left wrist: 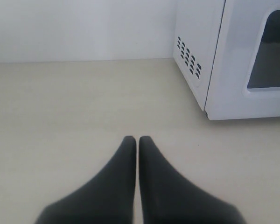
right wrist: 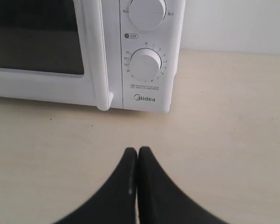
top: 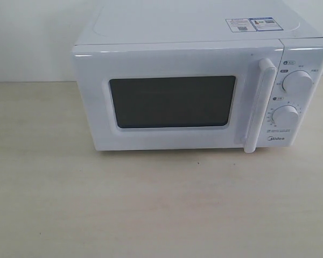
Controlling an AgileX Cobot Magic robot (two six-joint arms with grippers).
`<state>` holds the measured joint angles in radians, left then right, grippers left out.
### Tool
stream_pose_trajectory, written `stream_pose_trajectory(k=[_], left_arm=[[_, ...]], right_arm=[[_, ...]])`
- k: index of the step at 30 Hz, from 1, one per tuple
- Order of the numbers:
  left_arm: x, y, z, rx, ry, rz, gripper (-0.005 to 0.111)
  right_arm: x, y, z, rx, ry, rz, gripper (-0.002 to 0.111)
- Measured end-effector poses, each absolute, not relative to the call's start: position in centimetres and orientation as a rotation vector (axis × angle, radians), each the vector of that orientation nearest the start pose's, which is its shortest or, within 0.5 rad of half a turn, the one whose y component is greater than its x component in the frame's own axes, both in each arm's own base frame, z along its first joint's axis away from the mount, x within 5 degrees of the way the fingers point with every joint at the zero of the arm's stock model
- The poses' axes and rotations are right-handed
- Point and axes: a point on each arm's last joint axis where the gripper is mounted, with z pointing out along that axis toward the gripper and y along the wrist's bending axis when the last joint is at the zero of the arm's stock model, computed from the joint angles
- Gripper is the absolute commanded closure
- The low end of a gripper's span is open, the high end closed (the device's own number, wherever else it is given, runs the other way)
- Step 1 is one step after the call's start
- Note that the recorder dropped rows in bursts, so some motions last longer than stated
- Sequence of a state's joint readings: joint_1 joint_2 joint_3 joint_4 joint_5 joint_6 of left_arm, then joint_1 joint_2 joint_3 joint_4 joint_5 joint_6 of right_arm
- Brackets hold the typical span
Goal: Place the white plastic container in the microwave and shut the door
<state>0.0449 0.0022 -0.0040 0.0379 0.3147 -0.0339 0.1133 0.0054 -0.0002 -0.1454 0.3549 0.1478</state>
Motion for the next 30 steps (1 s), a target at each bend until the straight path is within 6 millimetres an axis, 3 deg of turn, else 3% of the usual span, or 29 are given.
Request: stream_pose_trajectory(k=[30], left_arm=[[5.41, 0.35, 18.6, -0.047, 1.796, 0.044, 0.103]], right_arm=[[5.36, -0.18, 18.11, 0.0, 1.842, -0.001, 0.108]])
